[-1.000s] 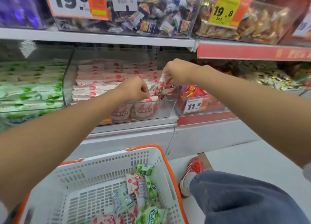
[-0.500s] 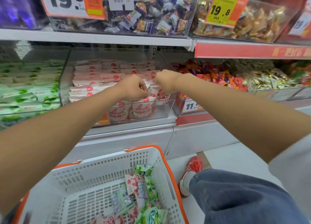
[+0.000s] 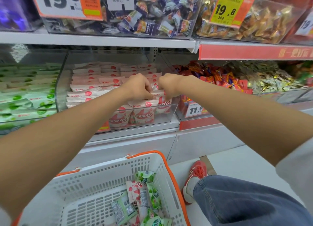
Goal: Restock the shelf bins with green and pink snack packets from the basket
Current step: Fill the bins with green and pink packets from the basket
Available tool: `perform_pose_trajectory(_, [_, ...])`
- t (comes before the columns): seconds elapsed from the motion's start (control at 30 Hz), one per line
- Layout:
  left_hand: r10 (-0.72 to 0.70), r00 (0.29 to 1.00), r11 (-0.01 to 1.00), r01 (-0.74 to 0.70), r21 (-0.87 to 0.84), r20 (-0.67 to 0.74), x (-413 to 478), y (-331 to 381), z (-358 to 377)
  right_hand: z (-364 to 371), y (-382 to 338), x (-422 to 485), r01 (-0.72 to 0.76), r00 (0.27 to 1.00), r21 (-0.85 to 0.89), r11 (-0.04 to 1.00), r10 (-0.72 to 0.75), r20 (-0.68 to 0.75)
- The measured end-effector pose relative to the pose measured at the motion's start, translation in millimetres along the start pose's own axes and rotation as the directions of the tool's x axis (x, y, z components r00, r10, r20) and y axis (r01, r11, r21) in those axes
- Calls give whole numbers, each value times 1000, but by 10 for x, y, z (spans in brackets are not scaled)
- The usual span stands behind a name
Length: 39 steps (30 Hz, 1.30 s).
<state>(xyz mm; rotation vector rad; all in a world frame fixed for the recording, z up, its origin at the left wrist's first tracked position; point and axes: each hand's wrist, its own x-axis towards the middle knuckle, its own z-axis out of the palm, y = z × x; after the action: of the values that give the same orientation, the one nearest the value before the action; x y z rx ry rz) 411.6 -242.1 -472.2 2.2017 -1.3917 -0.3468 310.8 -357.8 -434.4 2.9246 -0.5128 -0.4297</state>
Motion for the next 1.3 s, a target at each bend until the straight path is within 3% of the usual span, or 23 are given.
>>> perform_pose_trajectory(0.17, [-14,997,999,11,35,78,47,-1,7,69,-24,12,-7,999,-25,1000,8,31])
perform_pose_trajectory(0.3, [-24,988,996,37,-84,156,40,-10,-105,-41,2,-20,15,1000,-23,1000,-14,22])
perform_pose_trajectory(0.5, [-13,994,997,20,-70,105,28,-94,-27,89,-57,-1,-3,1000,-44,999,3,5])
perform_pose_trajectory(0.73, [-26,999,983,33,-180,43,-15,-113,5,29,-19,5,-29,999,1,1000,29,-23])
perform_pose_trajectory(0.83, [-33,999,983,34,-178,6,-71,-74,0,1,-17,-30,-40,994,76,996,47,-103])
perform_pose_trajectory(0.97, [-35,980,992,10,-126,-195,-312,38,-11,87,-75,-242,-32,945,242,970,109,-310])
perform_pose_trajectory(1.1, [-102,969,993,87,-76,-225,-842,71,6,344,-424,-602,62,896,495,867,171,-411])
perform_pose_trajectory(1.2, [-204,972,979,203,-24,-114,-1310,-150,193,734,-761,-761,100,930,566,818,125,-345])
perform_pose_trajectory(1.3, [-339,937,941,339,16,83,-1810,-536,524,1281,-1152,-824,47,995,558,828,12,-102])
